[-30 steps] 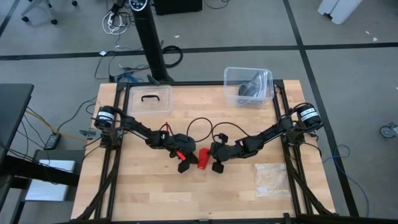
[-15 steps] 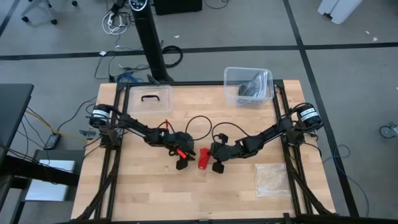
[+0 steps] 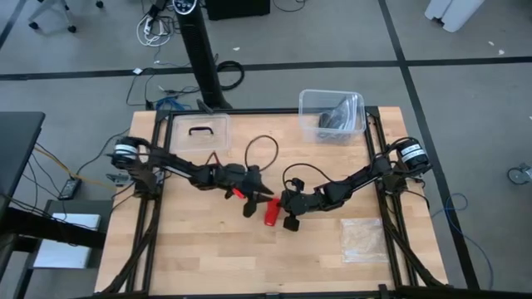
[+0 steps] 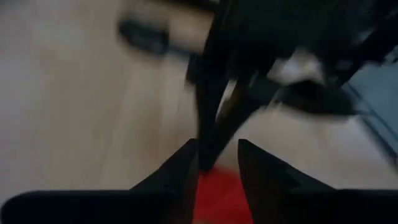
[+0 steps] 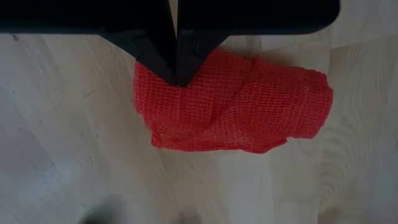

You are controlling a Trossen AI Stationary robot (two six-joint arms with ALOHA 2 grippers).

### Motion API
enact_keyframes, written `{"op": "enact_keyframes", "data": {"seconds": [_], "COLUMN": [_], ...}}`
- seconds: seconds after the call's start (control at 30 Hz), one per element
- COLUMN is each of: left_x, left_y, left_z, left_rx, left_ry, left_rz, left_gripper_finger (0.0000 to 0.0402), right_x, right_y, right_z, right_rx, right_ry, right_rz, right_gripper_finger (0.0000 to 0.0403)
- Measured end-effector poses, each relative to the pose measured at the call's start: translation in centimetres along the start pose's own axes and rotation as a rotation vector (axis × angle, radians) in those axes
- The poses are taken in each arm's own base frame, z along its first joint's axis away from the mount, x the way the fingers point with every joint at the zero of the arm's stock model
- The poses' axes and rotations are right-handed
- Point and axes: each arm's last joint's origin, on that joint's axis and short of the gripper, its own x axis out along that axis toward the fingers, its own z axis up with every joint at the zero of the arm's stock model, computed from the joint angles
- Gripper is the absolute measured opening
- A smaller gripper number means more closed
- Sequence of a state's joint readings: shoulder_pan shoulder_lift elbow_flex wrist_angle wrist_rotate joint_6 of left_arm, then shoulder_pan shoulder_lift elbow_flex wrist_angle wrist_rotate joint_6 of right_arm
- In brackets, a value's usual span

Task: Roll bandage
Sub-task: Roll the red bandage

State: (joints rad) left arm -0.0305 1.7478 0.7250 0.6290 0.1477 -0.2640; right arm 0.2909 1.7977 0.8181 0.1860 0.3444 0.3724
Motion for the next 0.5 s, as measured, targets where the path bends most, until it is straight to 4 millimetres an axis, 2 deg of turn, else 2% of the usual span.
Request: {"op": "enact_keyframes", "data": {"seconds": [0.23, 0.5], "left_x": [2.0, 1.9], "left_y": [0.9, 0.7], "left_z": [-3.2, -4.1], "left_rx": [-0.072, -0.047], "left_ry": [0.12, 0.153], "left_rz": [-0.006, 0.011], "left_gripper_finger": [0.0059, 0.0024], "right_x": [0.0, 0.0], "right_y": [0.0, 0.0], "right_z": [0.0, 0.0], "right_rx": [-0.001, 0.0], "right_ry": [0.0, -0.002], "right_rz": [0.0, 0.002], "right_gripper_finger": [0.0001, 0.0001]}}
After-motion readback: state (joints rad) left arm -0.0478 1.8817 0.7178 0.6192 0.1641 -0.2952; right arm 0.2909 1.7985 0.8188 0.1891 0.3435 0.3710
